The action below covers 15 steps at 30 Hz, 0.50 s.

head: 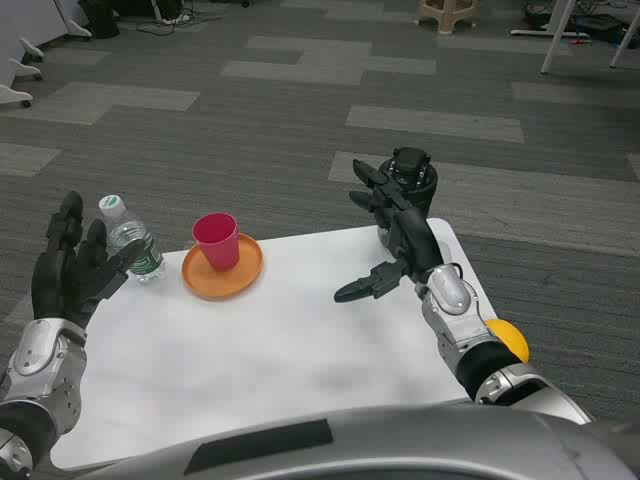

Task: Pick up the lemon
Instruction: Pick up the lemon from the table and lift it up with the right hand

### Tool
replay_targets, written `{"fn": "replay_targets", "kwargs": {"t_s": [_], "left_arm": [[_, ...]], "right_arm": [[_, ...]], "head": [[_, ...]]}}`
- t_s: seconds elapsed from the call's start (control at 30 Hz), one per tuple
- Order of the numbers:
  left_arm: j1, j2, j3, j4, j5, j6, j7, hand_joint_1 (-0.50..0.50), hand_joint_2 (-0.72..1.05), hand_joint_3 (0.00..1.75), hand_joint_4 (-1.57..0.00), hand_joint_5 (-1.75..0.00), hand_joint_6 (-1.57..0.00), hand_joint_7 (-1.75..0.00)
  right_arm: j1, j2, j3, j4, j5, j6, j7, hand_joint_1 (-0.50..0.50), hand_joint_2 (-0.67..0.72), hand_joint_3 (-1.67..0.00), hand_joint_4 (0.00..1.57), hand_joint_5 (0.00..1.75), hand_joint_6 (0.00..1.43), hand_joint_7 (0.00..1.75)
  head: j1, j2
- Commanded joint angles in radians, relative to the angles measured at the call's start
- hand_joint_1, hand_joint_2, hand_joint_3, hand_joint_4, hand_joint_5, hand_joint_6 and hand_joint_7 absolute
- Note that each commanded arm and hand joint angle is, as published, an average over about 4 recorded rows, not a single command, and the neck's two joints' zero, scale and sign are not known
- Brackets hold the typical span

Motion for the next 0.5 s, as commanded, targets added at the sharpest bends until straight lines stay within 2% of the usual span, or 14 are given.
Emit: {"fn": "replay_targets", "kwargs": {"t_s": [0.03,0.1,0.2,0.33,0.4,0.5], "left_arm": [[0.040,0.023,0.019,-0.023,-0.006,0.007,0.002,0.50,0.96,0.09,0.00,0.00,0.00,0.00],[0.040,0.023,0.019,-0.024,-0.006,0.007,0.002,0.50,0.96,0.04,0.00,0.00,0.00,0.00],[0.040,0.023,0.019,-0.024,-0.006,0.007,0.002,0.50,0.96,0.07,0.00,0.00,0.00,0.00],[0.040,0.023,0.019,-0.023,-0.006,0.007,0.002,0.50,0.96,0.09,0.00,0.00,0.00,0.00],[0.040,0.023,0.019,-0.023,-0.006,0.007,0.002,0.50,0.96,0.09,0.00,0.00,0.00,0.00],[0.039,0.023,0.019,-0.023,-0.006,0.007,0.002,0.50,0.96,0.09,0.00,0.00,0.00,0.00]], "right_arm": [[-0.091,-0.015,0.097,0.053,0.014,0.038,0.027,-0.08,0.22,-0.16,0.00,0.58,0.00,0.00],[-0.091,-0.014,0.097,0.053,0.013,0.038,0.027,-0.08,0.22,-0.16,0.00,0.58,0.00,0.00],[-0.091,-0.014,0.097,0.054,0.014,0.038,0.027,-0.08,0.22,-0.16,0.00,0.58,0.00,0.00],[-0.091,-0.013,0.097,0.052,0.014,0.037,0.027,-0.08,0.22,-0.16,0.00,0.48,0.00,0.00],[-0.091,-0.013,0.097,0.050,0.014,0.038,0.027,-0.08,0.22,-0.16,0.00,0.53,0.00,0.00],[-0.090,-0.014,0.095,0.047,0.014,0.038,0.027,-0.08,0.22,-0.16,0.00,0.56,0.00,0.00]], "head": [[-0.111,0.026],[-0.067,0.015],[-0.068,0.015],[-0.068,0.011],[-0.073,0.006],[-0.137,-0.016]]}}
